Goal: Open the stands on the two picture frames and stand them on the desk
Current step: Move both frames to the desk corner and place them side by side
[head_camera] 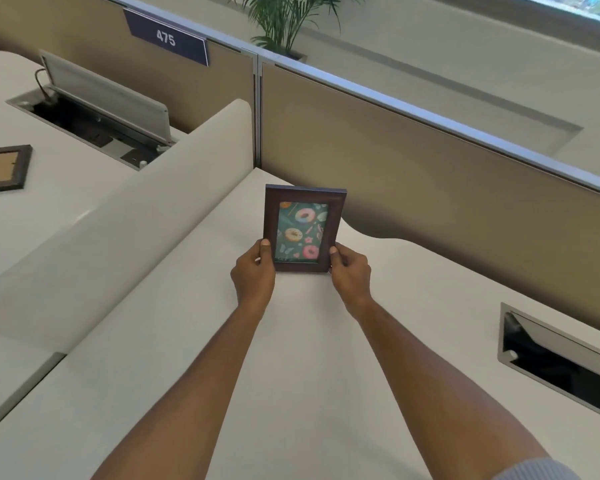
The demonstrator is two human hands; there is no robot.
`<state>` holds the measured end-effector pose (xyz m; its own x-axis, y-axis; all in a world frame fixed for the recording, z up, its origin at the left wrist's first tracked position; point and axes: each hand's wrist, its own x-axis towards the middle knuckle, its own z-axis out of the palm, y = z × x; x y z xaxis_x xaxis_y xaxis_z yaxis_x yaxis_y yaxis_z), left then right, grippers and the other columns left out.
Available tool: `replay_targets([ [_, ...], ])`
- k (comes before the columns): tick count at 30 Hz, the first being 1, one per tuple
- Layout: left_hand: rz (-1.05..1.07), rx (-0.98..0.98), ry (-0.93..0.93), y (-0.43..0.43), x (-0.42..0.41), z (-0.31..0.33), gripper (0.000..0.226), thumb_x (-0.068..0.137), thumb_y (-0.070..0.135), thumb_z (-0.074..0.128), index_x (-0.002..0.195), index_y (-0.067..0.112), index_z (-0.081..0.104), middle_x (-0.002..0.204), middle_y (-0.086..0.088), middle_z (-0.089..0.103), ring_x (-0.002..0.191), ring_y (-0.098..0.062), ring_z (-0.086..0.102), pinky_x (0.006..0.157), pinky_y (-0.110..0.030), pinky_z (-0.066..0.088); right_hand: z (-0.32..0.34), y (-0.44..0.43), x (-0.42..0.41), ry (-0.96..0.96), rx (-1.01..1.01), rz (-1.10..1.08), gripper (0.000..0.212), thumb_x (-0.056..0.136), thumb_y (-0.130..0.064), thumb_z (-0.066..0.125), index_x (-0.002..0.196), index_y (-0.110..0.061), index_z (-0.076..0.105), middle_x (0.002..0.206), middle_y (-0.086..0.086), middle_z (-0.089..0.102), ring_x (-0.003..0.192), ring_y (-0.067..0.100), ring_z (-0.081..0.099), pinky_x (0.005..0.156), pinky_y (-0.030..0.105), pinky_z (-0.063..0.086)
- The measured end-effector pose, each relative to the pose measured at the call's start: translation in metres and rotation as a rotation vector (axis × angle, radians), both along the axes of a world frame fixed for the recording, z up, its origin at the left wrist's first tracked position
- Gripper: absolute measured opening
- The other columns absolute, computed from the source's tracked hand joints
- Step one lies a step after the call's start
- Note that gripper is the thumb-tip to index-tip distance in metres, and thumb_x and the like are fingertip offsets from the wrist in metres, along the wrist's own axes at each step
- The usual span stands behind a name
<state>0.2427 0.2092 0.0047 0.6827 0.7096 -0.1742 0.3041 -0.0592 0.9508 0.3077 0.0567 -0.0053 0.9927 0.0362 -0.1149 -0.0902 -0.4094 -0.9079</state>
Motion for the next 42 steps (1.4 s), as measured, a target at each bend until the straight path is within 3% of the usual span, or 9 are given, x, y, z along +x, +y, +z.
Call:
replay_targets([
  [4, -0.019, 0.049, 0.013, 0.003, -0.005, -0.007, 0.041, 0.104, 0.039, 0.044, 0.123, 0.014, 0.071, 0.108, -0.011, 0.075, 0.092, -0.021, 0.061, 0.082, -0.027, 0.042, -0.006, 0.001, -0.005, -0.004, 0.003, 0.018, 0.029, 0.102, -0.023, 0.051, 0.112, -0.013, 0.076, 0.102, 0.006, 0.079, 0.086, 0.017, 0.067, 0.076, 0.023, 0.053],
  [7, -0.031, 0.101, 0.036, 0.002, -0.012, -0.008, 0.043, 0.105, 0.038, 0.04, 0.12, 0.012, 0.072, 0.098, -0.012, 0.073, 0.091, -0.023, 0.06, 0.08, -0.027, 0.041, -0.008, 0.0, -0.01, -0.021, -0.021, 0.039, 0.029, 0.103, -0.025, 0.049, 0.108, -0.014, 0.076, 0.098, 0.004, 0.079, 0.086, 0.021, 0.068, 0.08, 0.034, 0.056],
  [15, -0.071, 0.12, 0.095, -0.001, -0.026, -0.006, 0.049, 0.106, 0.042, 0.036, 0.12, 0.013, 0.072, 0.112, -0.013, 0.074, 0.103, -0.03, 0.064, 0.082, -0.026, 0.042, -0.015, -0.012, -0.022, 0.041, -0.108, 0.143, 0.035, 0.105, -0.028, 0.047, 0.13, -0.015, 0.068, 0.12, 0.006, 0.075, 0.11, 0.027, 0.069, 0.099, 0.039, 0.055],
  [22, -0.114, 0.136, 0.146, 0.0, -0.031, -0.008, 0.056, 0.105, 0.046, 0.033, 0.1, 0.012, 0.076, 0.08, -0.001, 0.066, 0.084, -0.026, 0.06, 0.076, -0.031, 0.045, -0.009, -0.01, -0.026, 0.081, -0.114, 0.145, 0.037, 0.105, -0.026, 0.045, 0.135, -0.014, 0.065, 0.129, 0.007, 0.072, 0.119, 0.027, 0.065, 0.106, 0.039, 0.051],
  [26, -0.125, 0.163, 0.157, 0.001, -0.033, -0.011, 0.057, 0.105, 0.048, 0.032, 0.084, 0.013, 0.072, 0.074, -0.001, 0.064, 0.078, -0.026, 0.06, 0.074, -0.035, 0.049, -0.007, -0.01, -0.026, 0.105, -0.099, 0.143, 0.036, 0.105, -0.026, 0.045, 0.131, -0.011, 0.067, 0.125, 0.009, 0.073, 0.116, 0.028, 0.065, 0.102, 0.036, 0.052],
  [29, -0.095, 0.134, 0.137, 0.001, -0.037, -0.017, 0.056, 0.105, 0.047, 0.033, 0.099, 0.011, 0.075, 0.086, 0.0, 0.07, 0.083, -0.022, 0.063, 0.074, -0.028, 0.045, -0.009, -0.012, -0.029, 0.115, -0.088, 0.135, 0.034, 0.105, -0.026, 0.046, 0.126, -0.009, 0.067, 0.123, 0.009, 0.072, 0.109, 0.025, 0.065, 0.094, 0.031, 0.051],
  [33, -0.037, 0.085, 0.136, 0.001, -0.046, -0.023, 0.051, 0.103, 0.048, 0.038, 0.119, 0.011, 0.068, 0.114, -0.007, 0.072, 0.107, -0.026, 0.065, 0.087, -0.032, 0.048, -0.009, -0.016, -0.041, 0.114, -0.074, 0.029, 0.04, 0.1, -0.029, 0.056, 0.134, -0.007, 0.062, 0.129, 0.009, 0.069, 0.118, 0.025, 0.064, 0.101, 0.032, 0.049],
  [35, -0.025, 0.074, 0.135, -0.003, -0.053, -0.021, 0.046, 0.103, 0.043, 0.043, 0.127, 0.009, 0.063, 0.122, -0.01, 0.069, 0.113, -0.027, 0.062, 0.091, -0.033, 0.047, -0.005, -0.02, -0.054, 0.103, -0.059, -0.007, 0.041, 0.099, -0.027, 0.059, 0.134, -0.006, 0.061, 0.127, 0.008, 0.069, 0.113, 0.02, 0.064, 0.097, 0.026, 0.047],
  [42, -0.089, 0.062, 0.087, -0.035, -0.098, -0.006, 0.029, 0.102, 0.033, 0.05, 0.114, 0.013, 0.066, 0.109, -0.007, 0.069, 0.096, -0.019, 0.059, 0.084, -0.029, 0.043, 0.01, -0.053, -0.125, 0.094, 0.051, -0.083, 0.022, 0.098, -0.027, 0.06, 0.113, -0.015, 0.072, 0.105, -0.004, 0.073, 0.101, 0.02, 0.07, 0.077, 0.014, 0.049],
])
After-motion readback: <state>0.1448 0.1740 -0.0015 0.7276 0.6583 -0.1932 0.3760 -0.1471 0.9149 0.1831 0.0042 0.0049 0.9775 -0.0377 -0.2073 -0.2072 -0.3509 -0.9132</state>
